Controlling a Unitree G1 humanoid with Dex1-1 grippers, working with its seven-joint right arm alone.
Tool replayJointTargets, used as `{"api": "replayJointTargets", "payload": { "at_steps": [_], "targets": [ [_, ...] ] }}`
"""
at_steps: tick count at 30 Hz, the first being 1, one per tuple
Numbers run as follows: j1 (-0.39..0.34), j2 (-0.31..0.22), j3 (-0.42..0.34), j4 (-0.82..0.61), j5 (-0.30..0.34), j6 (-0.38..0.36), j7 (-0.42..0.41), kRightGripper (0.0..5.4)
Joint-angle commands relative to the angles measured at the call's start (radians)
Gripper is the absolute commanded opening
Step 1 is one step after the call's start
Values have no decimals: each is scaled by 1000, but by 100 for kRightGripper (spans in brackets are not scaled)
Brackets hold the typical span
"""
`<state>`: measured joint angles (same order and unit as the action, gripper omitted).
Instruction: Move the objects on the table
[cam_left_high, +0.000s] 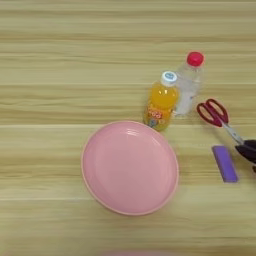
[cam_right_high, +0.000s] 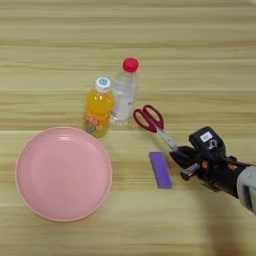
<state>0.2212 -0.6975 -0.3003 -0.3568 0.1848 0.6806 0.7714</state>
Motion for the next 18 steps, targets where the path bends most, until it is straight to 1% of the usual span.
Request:
{"api": "replayJointTargets", "payload": {
  "at_steps": [1,2,7,9,14,18],
  "targets": [
    [-90,-31,1,48,-26,-59,-49,68],
    [-103,-27,11,67,-32,-62,-58,68],
    [-164,-7,73,205,-104,-127,-128,68],
    [-177,1,85,253,-114,-145,-137,68],
    [-176,-2,101,325,-142,-183,-149,68],
    [-164,-3,111,348,-153,-198,-150,67]
  ]
}}
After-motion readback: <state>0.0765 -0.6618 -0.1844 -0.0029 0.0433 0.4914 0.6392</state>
